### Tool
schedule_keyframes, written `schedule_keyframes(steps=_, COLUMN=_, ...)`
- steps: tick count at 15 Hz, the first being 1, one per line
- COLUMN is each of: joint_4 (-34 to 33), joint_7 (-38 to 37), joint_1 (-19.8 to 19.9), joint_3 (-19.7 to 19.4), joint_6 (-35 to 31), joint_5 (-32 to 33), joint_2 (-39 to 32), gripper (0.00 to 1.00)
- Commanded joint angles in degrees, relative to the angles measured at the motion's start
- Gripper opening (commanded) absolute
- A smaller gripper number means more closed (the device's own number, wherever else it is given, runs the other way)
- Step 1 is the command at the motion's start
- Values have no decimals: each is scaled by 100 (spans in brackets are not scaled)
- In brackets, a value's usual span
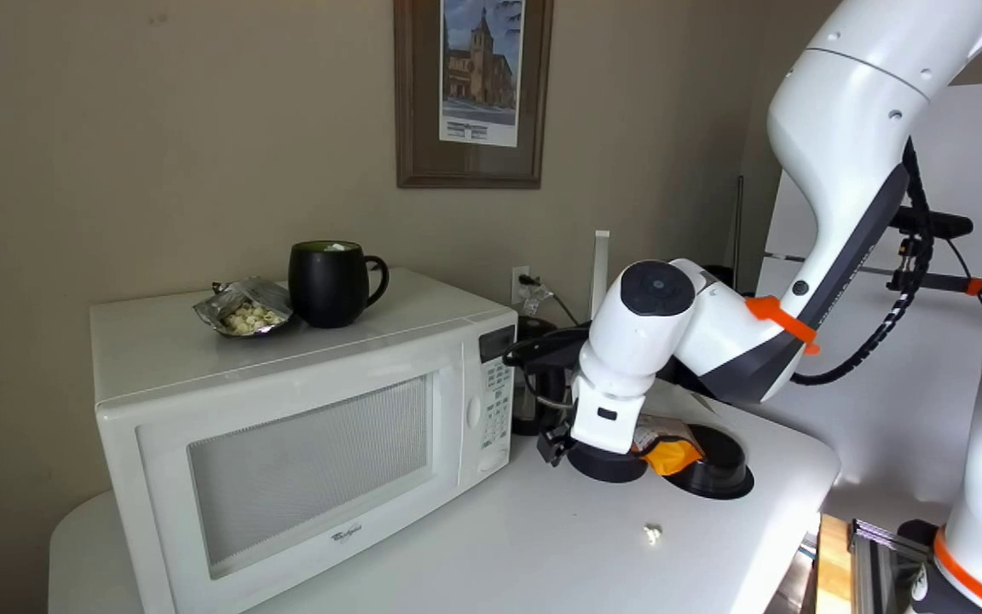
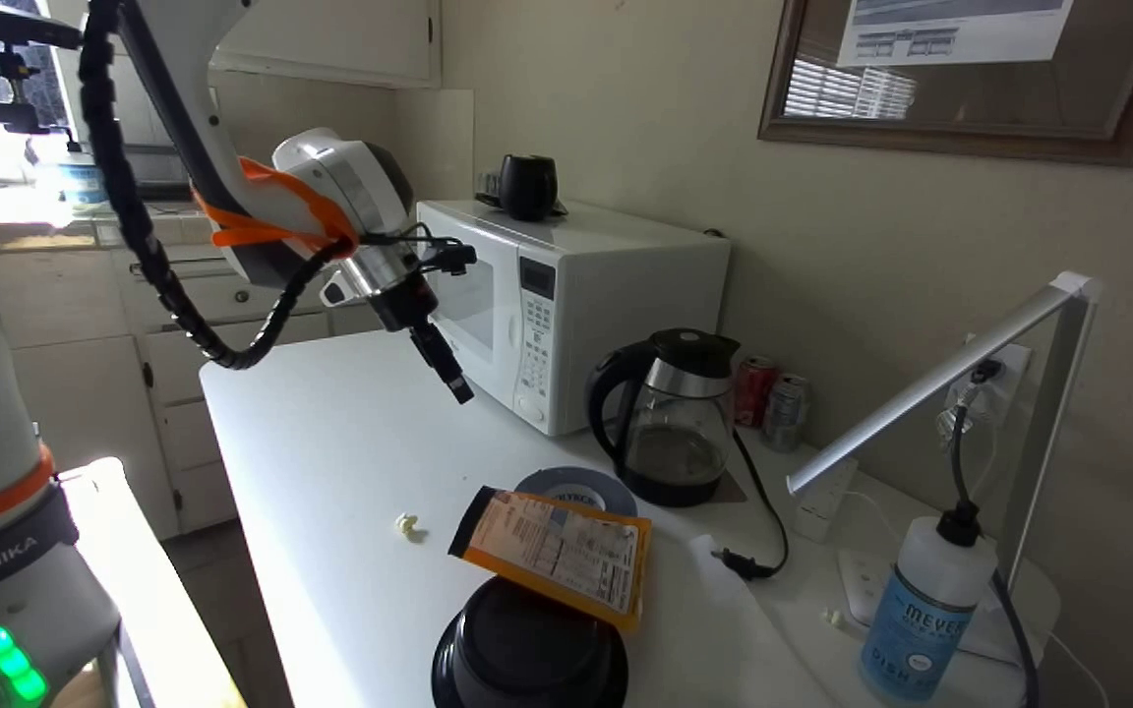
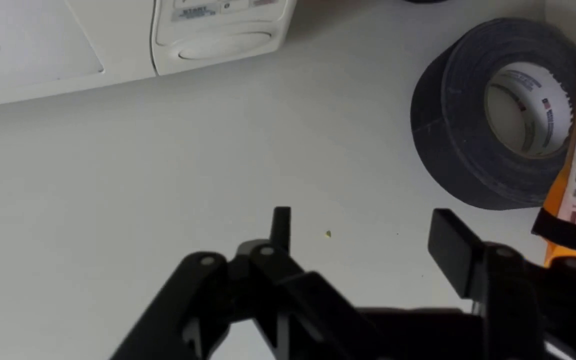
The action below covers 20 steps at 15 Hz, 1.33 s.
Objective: Open the microwave door
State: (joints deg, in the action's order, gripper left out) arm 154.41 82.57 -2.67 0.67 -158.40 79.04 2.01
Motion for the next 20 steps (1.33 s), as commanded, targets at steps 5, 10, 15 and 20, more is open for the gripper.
schedule_keyframes(steps=5, joint_4=-570, joint_7=307, joint_1=515, joint_3=-466, joint_6=-1372, joint_5=934, joint_2=-983, gripper=13)
schedule_keyframes(steps=10, joint_4=-887, joint_7=-851, joint_1=451, joint_3=-384, joint_6=-1455, joint_5=2581, joint_2=-1109, gripper=0)
schedule_keyframes(steps=15, joint_4=-1244, joint_7=-2648, joint_1=546, joint_3=-140, joint_6=-1394, joint_5=4174, joint_2=-1317, gripper=0)
schedule_keyframes(steps=20, joint_4=-1327, joint_7=-4315, joint_1=576, joint_3=157, joint_6=-626, joint_5=5532, joint_2=-1587, gripper=0)
